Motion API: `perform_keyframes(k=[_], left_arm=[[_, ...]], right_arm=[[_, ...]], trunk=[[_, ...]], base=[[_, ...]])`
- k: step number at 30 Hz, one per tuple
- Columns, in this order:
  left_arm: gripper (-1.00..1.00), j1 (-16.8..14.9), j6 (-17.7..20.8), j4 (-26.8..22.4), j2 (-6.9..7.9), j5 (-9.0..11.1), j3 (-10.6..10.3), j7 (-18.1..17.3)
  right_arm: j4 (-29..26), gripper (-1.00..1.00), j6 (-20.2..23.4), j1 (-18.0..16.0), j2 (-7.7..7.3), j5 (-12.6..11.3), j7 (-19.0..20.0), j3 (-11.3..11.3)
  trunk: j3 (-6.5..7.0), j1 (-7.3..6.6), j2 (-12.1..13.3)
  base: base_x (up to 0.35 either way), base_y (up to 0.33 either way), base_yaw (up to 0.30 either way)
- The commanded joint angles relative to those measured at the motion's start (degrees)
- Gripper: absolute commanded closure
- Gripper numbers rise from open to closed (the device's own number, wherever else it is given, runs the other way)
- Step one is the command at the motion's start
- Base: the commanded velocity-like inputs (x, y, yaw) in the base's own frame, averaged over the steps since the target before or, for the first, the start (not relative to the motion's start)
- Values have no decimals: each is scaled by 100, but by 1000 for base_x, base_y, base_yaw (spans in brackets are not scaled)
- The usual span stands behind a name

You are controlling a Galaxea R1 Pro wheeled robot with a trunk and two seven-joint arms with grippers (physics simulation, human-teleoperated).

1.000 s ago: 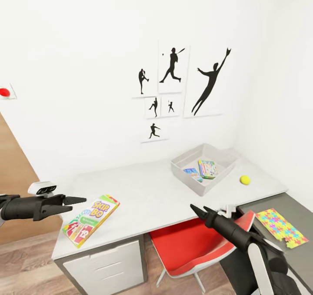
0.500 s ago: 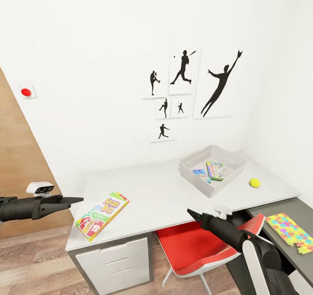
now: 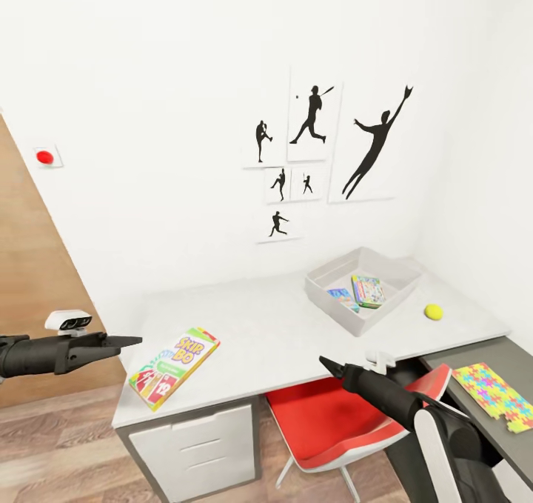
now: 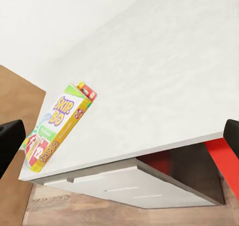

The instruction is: Put all the toys in the child's room - the three board games (two on the bed and one on the table), the two jigsaw puzzles on the table, and the tennis ball on the table - inside the toy box on the table in the child's room.

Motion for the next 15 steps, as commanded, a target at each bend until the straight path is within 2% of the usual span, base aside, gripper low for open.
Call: perform_keyframes(k=[1, 8, 15], left_arm=[[-100, -7, 61, 2, 8, 24, -17, -11], [-100, -9, 62, 8, 8, 12, -12, -11], [-100, -14, 68, 9, 8, 10, -11, -11]], right_arm=[[-4, -100, 37, -5, 9, -4, 22, -11], [-6, -100, 23, -1, 49, 21, -3, -1], [-6, -100, 27, -1, 89, 47, -14, 7]], trunk=[[-14, 3, -14], [-15, 3, -14], [-32, 3, -14]], base=[[-66, 34, 0], [-80, 156, 10], [-10, 101, 195]])
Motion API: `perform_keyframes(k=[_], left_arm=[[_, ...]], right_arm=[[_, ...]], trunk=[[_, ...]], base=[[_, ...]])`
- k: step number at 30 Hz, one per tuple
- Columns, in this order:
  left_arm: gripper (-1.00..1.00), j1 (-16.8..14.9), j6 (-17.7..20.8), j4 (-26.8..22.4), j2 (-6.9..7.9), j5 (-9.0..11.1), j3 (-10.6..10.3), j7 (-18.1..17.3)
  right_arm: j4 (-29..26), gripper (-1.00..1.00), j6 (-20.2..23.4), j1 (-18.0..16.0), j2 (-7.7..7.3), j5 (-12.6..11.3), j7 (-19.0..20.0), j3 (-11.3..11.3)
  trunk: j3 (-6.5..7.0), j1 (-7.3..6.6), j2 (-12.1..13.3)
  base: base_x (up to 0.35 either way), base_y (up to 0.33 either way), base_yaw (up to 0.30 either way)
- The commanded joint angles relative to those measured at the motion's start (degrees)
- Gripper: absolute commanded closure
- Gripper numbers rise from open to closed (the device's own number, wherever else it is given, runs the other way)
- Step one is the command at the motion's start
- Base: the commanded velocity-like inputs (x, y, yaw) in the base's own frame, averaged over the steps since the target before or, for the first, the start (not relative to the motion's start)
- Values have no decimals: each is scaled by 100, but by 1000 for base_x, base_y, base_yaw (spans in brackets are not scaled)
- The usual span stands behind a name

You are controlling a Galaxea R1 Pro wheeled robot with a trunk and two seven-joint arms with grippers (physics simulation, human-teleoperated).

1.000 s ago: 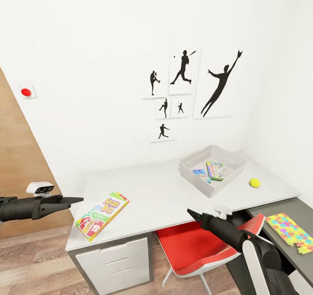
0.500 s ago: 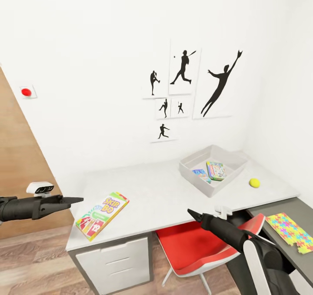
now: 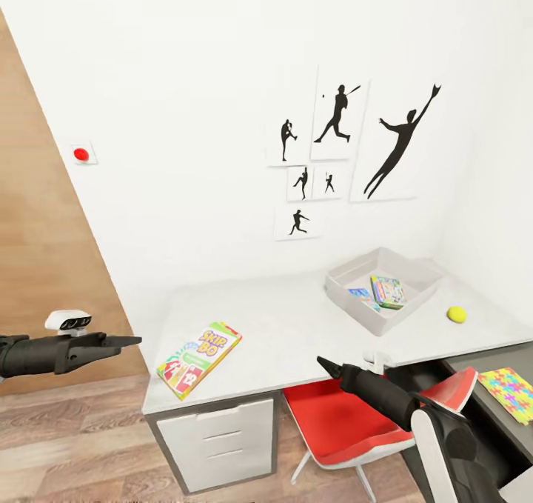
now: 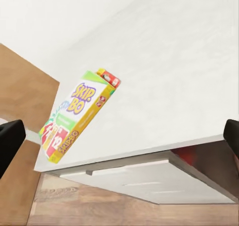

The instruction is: Put all the toys in the child's room - the three board games (two on the bed and one on the table), the two jigsaw puzzles on the table, and the tennis ball on the table - inside the toy box on the table in the child's room.

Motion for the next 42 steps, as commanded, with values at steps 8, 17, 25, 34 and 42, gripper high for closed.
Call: perform_keyframes(k=[8, 17, 25, 34, 42], left_arm=[[-100, -41, 52, 401, 6, 14, -29, -12], [-100, -46, 44, 485, 6, 9, -31, -12], [-100, -46, 55, 683, 6, -62, -26, 387], [-100, -54, 66, 741, -20, -93, -22, 1829], [-100, -56, 70, 743, -181, -104, -30, 2128]], right_arm=[[-6, -100, 42, -6, 10, 21, 19, -16], [1, -100, 42, -6, -12, 23, 13, -19], [7, -100, 49, -19, -16, 32, -64, -24], [45, -100, 486, -458, 285, 8, -1469, 704], [827, -100, 1273, -1881, 697, -69, -3344, 1209]], trunk=[[-45, 4, -14], [-95, 4, -14], [-151, 4, -14], [-221, 4, -14], [-286, 4, -14]], base=[[-1, 52, 261], [19, 124, 245], [48, 8, 201], [13, 0, 174], [42, 50, 160]])
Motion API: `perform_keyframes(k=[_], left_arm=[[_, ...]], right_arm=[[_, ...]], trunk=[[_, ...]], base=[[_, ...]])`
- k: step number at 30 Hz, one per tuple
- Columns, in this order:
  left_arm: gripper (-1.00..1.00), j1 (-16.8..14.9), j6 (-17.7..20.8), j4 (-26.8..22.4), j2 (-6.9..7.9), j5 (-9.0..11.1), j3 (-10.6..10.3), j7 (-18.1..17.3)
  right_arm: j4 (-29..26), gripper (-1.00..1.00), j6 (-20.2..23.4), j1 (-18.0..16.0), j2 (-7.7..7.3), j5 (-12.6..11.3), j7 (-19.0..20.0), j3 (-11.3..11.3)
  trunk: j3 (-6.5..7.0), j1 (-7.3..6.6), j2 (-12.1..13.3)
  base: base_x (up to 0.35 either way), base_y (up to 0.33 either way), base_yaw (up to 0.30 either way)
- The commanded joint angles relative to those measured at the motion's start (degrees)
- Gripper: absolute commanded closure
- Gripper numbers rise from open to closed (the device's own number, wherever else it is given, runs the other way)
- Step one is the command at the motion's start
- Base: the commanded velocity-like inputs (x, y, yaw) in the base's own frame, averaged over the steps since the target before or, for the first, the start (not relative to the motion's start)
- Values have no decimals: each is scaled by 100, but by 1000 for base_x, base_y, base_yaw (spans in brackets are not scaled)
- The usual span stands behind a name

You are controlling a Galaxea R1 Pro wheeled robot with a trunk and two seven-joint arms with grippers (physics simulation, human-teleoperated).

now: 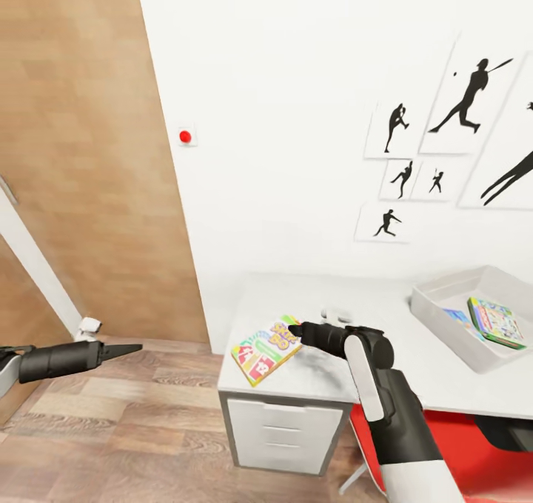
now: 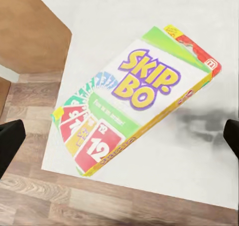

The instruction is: Put all the toys in the child's room - the three board games (two on the bed and one on the table), the two jigsaw puzzles on the table, and the tennis ball on the table - inside the toy box on the table in the child's room.

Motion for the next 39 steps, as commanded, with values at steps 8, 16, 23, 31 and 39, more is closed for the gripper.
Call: perform_keyframes(k=[8, 16, 23, 31, 39], left_arm=[[-100, -13, 38, 4, 0, 49, -14, 42], [-100, -11, 38, 4, 0, 53, -18, 43], [-100, -13, 38, 9, 0, 56, -18, 50], [-100, -15, 38, 14, 0, 59, -18, 103], [-100, -13, 38, 14, 0, 65, -11, 260]], right_arm=[[469, -100, 152, -481, 28, -54, -512, -2], [551, -100, 153, -534, -4, -61, -558, -235], [604, -100, 162, -557, -10, -56, -560, -479], [651, -100, 163, -564, 28, 1, -566, -464], [629, -100, 133, -557, 28, 26, -631, -419]], trunk=[[-45, 5, -14], [-99, 5, -14], [-149, 5, -14], [-168, 5, -14], [-169, 5, -14]], base=[[161, 235, -8], [109, 207, -168], [45, 88, -191], [118, 93, -64], [143, 69, -4]])
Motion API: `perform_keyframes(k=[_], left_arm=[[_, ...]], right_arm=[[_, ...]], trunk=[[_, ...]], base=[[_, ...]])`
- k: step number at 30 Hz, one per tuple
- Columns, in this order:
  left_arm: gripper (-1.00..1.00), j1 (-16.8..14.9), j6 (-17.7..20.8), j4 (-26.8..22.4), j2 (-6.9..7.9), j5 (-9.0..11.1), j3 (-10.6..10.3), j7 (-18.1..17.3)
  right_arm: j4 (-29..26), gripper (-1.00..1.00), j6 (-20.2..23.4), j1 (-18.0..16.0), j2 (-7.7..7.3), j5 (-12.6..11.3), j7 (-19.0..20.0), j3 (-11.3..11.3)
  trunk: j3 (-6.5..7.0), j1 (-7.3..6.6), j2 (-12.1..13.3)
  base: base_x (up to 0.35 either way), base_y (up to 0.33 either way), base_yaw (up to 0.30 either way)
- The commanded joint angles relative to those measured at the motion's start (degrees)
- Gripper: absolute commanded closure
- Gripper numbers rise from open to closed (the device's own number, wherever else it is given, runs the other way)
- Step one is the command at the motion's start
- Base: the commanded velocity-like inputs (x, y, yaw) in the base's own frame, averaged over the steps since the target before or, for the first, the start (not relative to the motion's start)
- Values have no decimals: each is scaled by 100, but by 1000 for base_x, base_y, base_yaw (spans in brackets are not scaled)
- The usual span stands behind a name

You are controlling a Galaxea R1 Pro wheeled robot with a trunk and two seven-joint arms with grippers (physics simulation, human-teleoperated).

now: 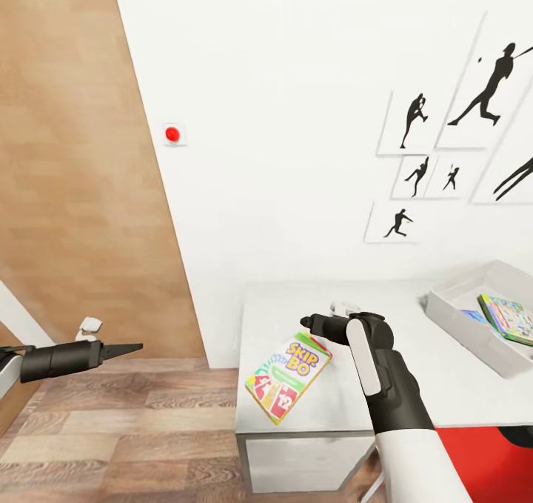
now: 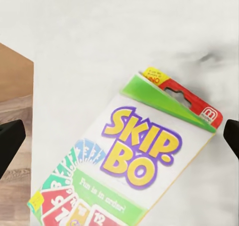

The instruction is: Put all the toys in the child's room - the three board games (two on the bed and one on the table), the two jigsaw puzzles on the table, and the tennis ball on the table - inside the toy box on the table in the child's room.

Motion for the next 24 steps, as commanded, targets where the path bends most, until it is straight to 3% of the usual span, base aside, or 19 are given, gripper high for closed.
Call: perform_keyframes(k=[1, 14, 24], left_arm=[[-100, -6, 43, 3, 7, 42, -16, 14], [-100, -6, 43, 6, 6, 44, -15, 42], [-100, -5, 43, 6, 1, 36, -15, 44]], right_arm=[[-5, -100, 17, -5, 5, -62, -56, -7], [-12, -100, 47, -13, 5, -125, -53, -21], [28, -100, 60, -40, -8, -148, -52, -24]], trunk=[[-13, 4, -13], [-13, 4, -13], [-13, 4, -13]], base=[[33, 9, 0], [83, 85, -2], [33, 123, -193]])
